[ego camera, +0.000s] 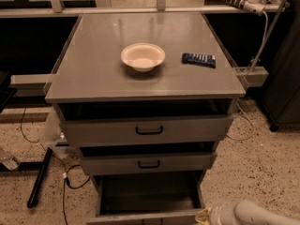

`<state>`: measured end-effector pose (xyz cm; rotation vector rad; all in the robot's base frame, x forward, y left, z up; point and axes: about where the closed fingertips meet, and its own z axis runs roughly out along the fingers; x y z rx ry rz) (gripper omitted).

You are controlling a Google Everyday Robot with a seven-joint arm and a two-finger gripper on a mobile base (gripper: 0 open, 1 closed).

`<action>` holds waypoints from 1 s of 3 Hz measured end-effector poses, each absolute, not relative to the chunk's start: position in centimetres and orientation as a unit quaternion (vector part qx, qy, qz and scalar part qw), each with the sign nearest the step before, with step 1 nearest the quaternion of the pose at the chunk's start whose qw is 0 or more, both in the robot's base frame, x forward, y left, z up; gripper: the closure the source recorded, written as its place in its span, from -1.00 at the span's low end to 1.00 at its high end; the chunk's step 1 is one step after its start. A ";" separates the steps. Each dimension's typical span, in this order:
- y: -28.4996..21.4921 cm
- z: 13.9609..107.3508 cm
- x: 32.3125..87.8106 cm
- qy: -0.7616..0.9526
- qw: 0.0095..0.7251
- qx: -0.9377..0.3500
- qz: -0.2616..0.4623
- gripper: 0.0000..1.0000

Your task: Close bottom drawer

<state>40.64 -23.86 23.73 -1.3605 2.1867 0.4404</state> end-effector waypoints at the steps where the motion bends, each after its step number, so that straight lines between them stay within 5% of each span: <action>1: -23.0 22.3 40.6 0.797 0.275 -0.514 0.161 1.00; 3: -22.5 19.7 41.1 0.775 0.296 -0.536 0.158 1.00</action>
Offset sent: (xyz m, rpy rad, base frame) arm 0.0149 0.0165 -0.0438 0.0715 -0.1146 0.0522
